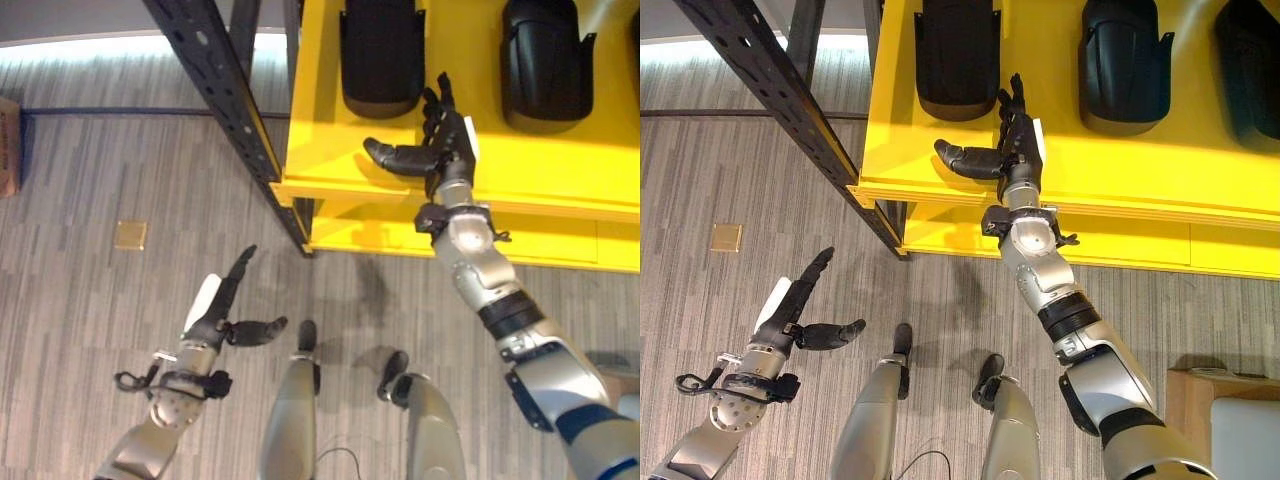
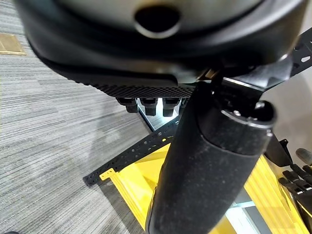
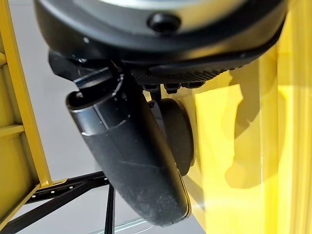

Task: Move parts from the plastic box to the shelf.

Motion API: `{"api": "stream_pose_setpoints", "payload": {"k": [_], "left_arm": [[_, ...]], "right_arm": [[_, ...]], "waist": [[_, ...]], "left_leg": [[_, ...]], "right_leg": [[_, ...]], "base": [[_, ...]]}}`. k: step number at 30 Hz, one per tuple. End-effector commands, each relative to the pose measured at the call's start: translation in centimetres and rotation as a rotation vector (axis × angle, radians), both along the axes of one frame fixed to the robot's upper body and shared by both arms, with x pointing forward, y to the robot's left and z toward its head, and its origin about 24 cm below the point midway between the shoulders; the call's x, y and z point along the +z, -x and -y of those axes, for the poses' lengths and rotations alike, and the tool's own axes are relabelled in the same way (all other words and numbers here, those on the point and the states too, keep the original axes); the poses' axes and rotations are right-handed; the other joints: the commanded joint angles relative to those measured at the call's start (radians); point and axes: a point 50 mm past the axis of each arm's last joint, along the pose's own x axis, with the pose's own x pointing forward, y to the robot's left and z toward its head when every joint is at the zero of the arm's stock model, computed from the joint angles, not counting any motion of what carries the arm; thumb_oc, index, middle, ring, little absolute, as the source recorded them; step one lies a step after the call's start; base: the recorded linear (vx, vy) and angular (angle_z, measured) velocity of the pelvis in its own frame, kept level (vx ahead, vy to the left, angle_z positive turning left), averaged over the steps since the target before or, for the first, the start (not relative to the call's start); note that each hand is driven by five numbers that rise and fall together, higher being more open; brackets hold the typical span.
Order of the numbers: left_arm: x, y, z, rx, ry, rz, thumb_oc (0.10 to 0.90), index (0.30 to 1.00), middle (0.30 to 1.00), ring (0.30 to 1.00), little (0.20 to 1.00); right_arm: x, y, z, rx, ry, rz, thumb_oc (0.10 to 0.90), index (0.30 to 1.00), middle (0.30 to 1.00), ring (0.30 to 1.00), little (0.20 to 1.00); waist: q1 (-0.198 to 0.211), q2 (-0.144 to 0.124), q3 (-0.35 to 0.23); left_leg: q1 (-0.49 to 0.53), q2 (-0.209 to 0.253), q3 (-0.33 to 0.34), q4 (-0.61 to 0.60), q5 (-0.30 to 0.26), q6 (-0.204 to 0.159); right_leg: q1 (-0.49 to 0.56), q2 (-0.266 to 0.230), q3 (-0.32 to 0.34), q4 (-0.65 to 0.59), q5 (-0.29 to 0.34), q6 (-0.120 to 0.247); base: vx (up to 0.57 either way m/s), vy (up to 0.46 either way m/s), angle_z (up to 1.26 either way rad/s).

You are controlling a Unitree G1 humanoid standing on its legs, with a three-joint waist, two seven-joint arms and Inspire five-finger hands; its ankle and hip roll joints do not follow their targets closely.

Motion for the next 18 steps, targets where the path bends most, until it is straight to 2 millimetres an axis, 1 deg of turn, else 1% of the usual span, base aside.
{"api": "stream_pose_setpoints", "payload": {"k": [1, 18], "left_arm": [[3.24, 0.81, -0.03, -0.028, 0.015, 0.169, 0.9, 1.0, 1.0, 1.0, 1.0], [3.26, 0.89, -0.25, -0.015, 0.016, 0.17, 0.9, 1.0, 1.0, 1.0, 1.0]], "right_arm": [[5.5, 0.31, -1.59, 0.069, -0.061, 0.193, 0.9, 1.0, 1.0, 1.0, 1.0], [5.29, 0.24, -1.98, 0.083, -0.067, 0.181, 0.9, 1.0, 1.0, 1.0, 1.0]], "waist": [[0.017, -0.014, -0.042], [0.02, -0.022, -0.039]], "left_leg": [[0.028, 0.015, 0.0, 0.012, -0.022, 0.019], [0.027, 0.01, 0.002, 0.023, -0.03, 0.024]], "right_leg": [[0.011, -0.026, 0.105, -0.142, 0.187, 0.082], [0.011, -0.028, 0.107, -0.141, 0.19, 0.083]], "base": [[0.0, 0.0, 0.0], [0.0, 0.0, 0.0]]}}
